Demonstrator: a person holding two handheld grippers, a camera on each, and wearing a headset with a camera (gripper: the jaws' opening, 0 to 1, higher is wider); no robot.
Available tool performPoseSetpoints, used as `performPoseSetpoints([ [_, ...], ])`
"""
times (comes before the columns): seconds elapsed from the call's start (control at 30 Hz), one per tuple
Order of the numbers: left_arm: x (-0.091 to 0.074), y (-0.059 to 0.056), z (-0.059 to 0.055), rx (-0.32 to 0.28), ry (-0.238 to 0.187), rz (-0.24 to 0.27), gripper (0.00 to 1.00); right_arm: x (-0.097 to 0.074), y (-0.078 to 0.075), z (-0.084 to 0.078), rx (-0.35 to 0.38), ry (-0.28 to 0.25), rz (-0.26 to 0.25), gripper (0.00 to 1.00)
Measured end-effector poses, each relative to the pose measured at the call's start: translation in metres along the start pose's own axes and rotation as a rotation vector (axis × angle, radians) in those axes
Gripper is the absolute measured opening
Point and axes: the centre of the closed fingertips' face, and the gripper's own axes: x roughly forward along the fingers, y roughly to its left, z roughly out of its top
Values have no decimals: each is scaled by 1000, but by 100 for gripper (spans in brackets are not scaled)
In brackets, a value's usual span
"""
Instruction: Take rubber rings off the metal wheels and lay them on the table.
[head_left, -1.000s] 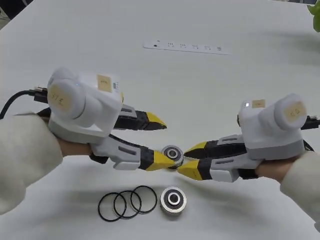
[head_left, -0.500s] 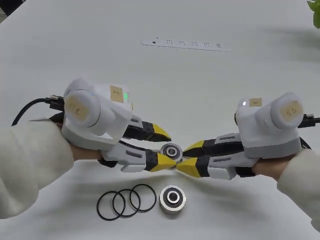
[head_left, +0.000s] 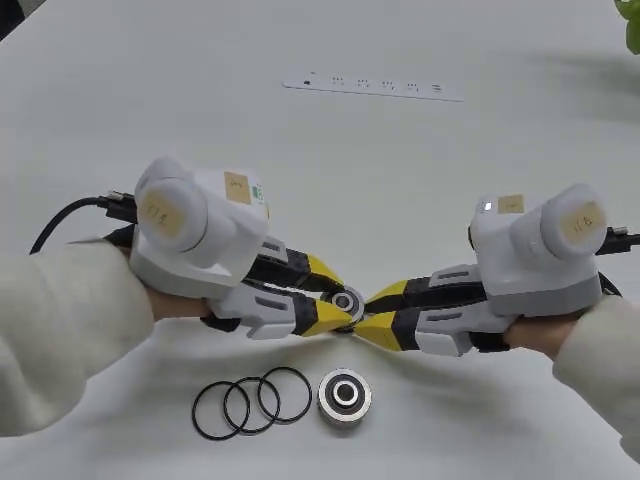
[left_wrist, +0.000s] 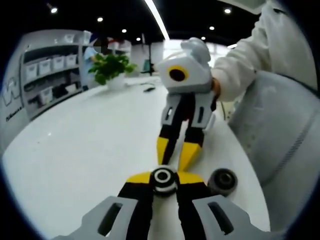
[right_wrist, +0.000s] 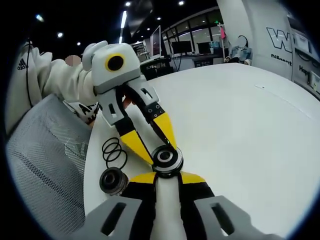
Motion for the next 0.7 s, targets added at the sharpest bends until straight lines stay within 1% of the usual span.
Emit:
performPoseSetpoints([
  [0.07, 0, 0, 0, -10, -1, -4, 18, 0, 0, 0, -2, 1, -1, 13],
  [0.2, 1, 2, 0, -12, -4, 3, 16, 0, -1, -1, -9, 3, -3, 11],
  [0.47, 2, 2, -1, 3, -6, 4, 15, 0, -2, -1, -31, 6, -8, 10],
  [0.57, 2, 2, -1, 15, -6, 5, 15, -1, -3, -1, -57, 9, -11, 7],
  [0.63, 2, 2, -1, 16, -5, 6, 15, -2, -6, 0, -79, 1, -19, 2],
  [0.7, 2, 2, -1, 18, -6, 7, 15, -2, -6, 0, -79, 5, -18, 2],
])
